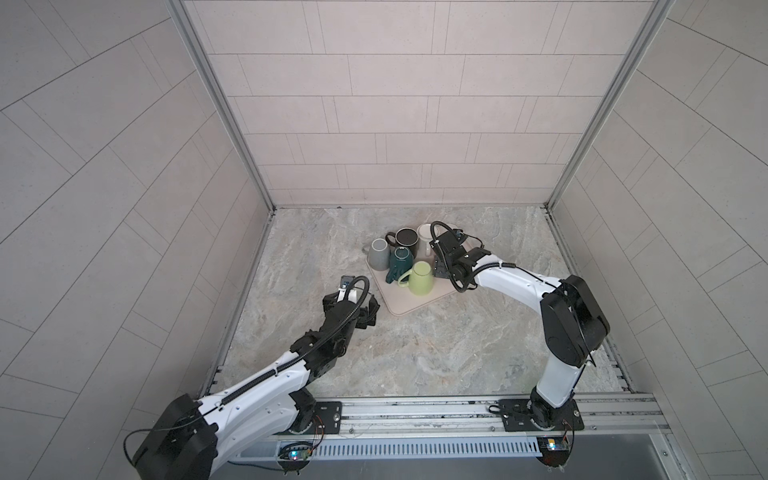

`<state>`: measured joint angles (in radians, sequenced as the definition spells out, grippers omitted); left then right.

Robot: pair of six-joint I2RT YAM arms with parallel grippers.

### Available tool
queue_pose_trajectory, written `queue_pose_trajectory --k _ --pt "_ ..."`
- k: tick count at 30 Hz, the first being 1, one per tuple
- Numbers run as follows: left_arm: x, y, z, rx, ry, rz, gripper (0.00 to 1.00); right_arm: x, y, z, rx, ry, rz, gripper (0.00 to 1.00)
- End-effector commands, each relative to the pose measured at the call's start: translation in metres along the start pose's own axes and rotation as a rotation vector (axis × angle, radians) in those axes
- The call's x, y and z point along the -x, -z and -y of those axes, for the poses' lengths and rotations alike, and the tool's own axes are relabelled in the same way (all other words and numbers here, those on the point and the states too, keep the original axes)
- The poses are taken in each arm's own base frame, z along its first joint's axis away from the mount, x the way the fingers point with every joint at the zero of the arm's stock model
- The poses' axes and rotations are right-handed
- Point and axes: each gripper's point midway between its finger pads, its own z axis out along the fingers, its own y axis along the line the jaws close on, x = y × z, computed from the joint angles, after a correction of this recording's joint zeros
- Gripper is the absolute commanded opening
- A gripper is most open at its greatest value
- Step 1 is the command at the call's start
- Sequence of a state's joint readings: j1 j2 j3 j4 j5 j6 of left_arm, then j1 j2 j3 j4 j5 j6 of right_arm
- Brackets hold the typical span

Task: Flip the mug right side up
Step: 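Move the right gripper over the pink mug while the left arm advances, then lower the right gripper onto the pink mug and close on its body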

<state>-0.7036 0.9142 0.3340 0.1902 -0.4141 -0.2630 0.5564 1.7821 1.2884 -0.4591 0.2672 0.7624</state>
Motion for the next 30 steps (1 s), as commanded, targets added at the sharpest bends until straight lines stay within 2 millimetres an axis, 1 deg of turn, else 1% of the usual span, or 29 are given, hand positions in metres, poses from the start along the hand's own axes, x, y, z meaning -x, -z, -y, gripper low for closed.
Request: queue_pose_trajectory --k 1,4,8,11,15,18,21,26,28,30 --pt "0.003 0.002 -0.002 0.014 -0.001 0.025 1.0 0.007 0.001 -0.011 0.041 -0.062 0.016 0.76" --pt "0.003 0.001 -0.001 0.012 -0.003 0.02 1.0 0.008 -0.004 -0.012 0.036 -0.079 0.028 0.76" --pt "0.002 0.0 -0.002 0.017 -0.005 0.018 1.0 0.006 -0.013 -0.004 -0.022 -0.088 0.036 0.75" --pt "0.002 0.0 -0.002 0.018 -0.008 0.018 1.0 0.004 -0.019 -0.004 -0.033 -0.089 0.04 0.74" --pt "0.001 0.0 -0.003 0.025 -0.012 0.017 1.0 0.002 -0.024 0.005 -0.089 -0.086 0.041 0.73" --pt "0.0 -0.001 -0.003 0.026 -0.012 0.016 1.0 0.004 -0.02 0.019 -0.134 -0.092 0.039 0.73" --pt "0.001 -0.001 -0.004 0.03 -0.014 0.016 1.0 0.01 -0.013 0.035 -0.157 -0.092 0.072 0.73" --pt "0.0 -0.002 -0.002 0.023 -0.015 0.01 1.0 0.015 -0.012 0.056 -0.194 -0.09 0.062 0.72" --pt "0.0 -0.002 -0.002 0.022 -0.013 0.011 1.0 0.017 -0.008 0.054 -0.171 -0.092 0.06 0.72" --pt "0.0 -0.002 -0.002 0.025 -0.014 0.01 1.0 0.019 -0.005 0.043 -0.128 -0.051 0.045 0.71"
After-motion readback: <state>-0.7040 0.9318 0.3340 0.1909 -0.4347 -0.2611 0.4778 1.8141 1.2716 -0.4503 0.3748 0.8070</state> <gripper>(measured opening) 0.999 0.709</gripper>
